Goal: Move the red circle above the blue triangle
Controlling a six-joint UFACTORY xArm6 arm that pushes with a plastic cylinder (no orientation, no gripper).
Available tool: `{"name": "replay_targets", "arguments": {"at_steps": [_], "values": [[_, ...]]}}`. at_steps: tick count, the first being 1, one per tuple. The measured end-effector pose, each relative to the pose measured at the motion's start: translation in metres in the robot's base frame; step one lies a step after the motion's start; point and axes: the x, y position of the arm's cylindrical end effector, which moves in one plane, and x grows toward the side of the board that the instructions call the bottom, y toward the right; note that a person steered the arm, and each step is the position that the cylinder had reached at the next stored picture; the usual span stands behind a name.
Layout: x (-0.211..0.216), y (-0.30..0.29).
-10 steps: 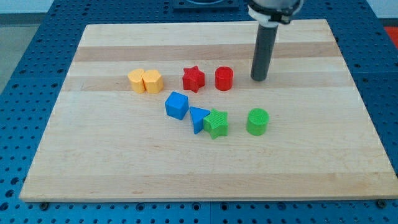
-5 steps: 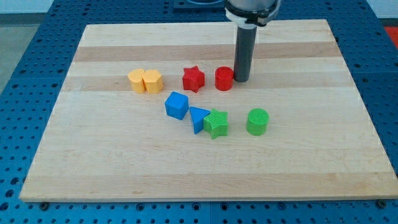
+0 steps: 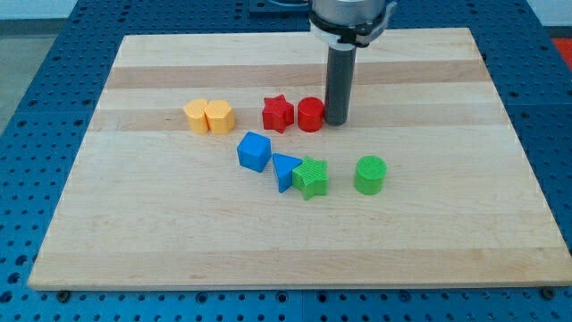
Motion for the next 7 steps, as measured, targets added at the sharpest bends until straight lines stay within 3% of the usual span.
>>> {"name": "replay_targets", "arguments": {"at_steps": [4,5,6,7], "values": [[-0.014,-0.074],[-0.014,-0.071],[0.020,-0.061],[0.016,-0.014]]}}
